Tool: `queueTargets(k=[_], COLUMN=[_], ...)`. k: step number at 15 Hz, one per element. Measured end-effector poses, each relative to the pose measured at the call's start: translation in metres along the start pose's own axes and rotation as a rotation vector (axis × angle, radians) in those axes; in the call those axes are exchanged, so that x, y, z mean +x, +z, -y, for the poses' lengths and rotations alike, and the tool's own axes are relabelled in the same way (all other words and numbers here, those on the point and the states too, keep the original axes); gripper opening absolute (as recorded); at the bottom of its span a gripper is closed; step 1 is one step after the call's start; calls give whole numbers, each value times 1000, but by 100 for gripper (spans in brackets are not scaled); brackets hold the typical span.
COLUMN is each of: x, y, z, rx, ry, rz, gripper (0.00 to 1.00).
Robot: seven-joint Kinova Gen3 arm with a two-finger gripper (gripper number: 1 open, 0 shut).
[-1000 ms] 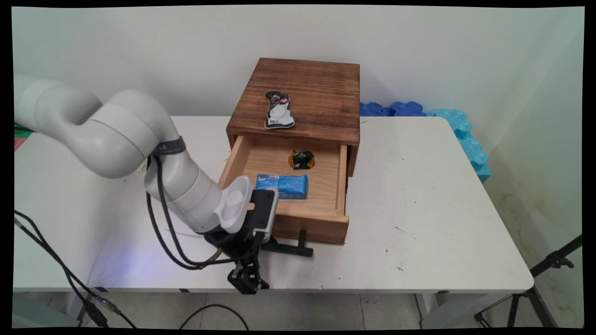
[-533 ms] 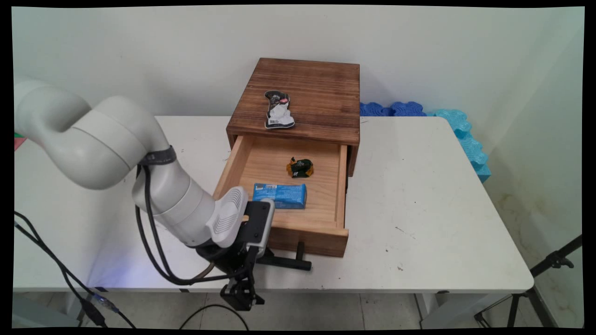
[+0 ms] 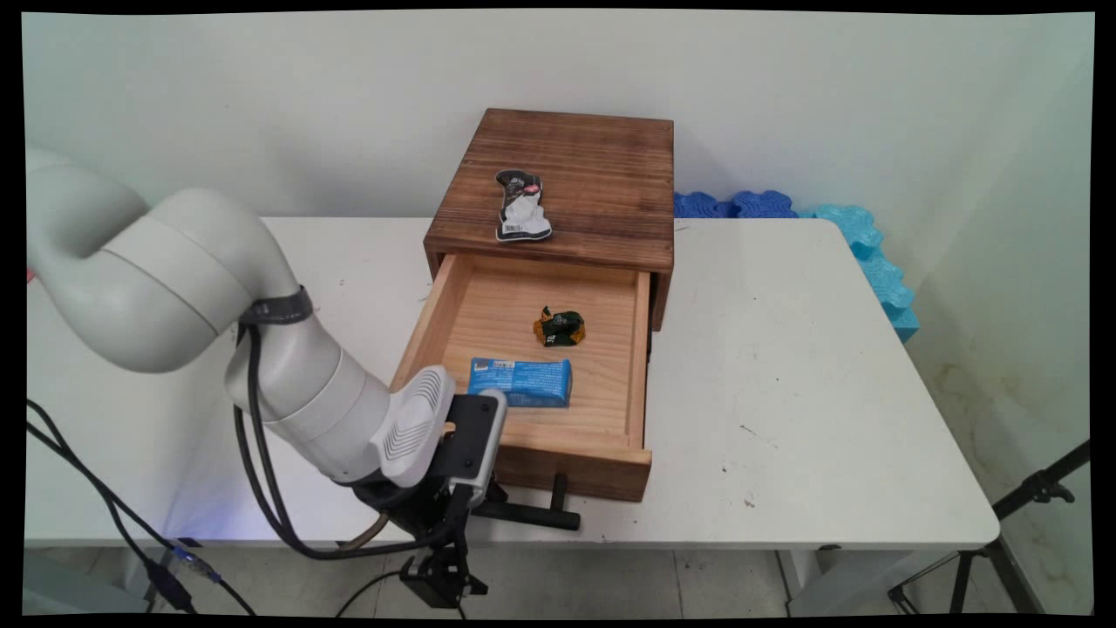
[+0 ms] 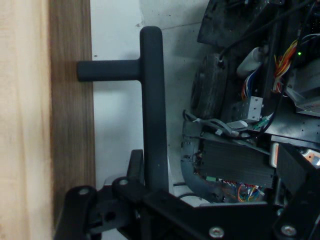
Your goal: Open the drawer
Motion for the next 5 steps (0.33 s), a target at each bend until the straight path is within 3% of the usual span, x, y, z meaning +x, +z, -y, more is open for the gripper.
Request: queueTargets(k=[5], x=[0], y=[-4], z=[-5], rx=[-2], ry=[9], rz=[-6], gripper=[100])
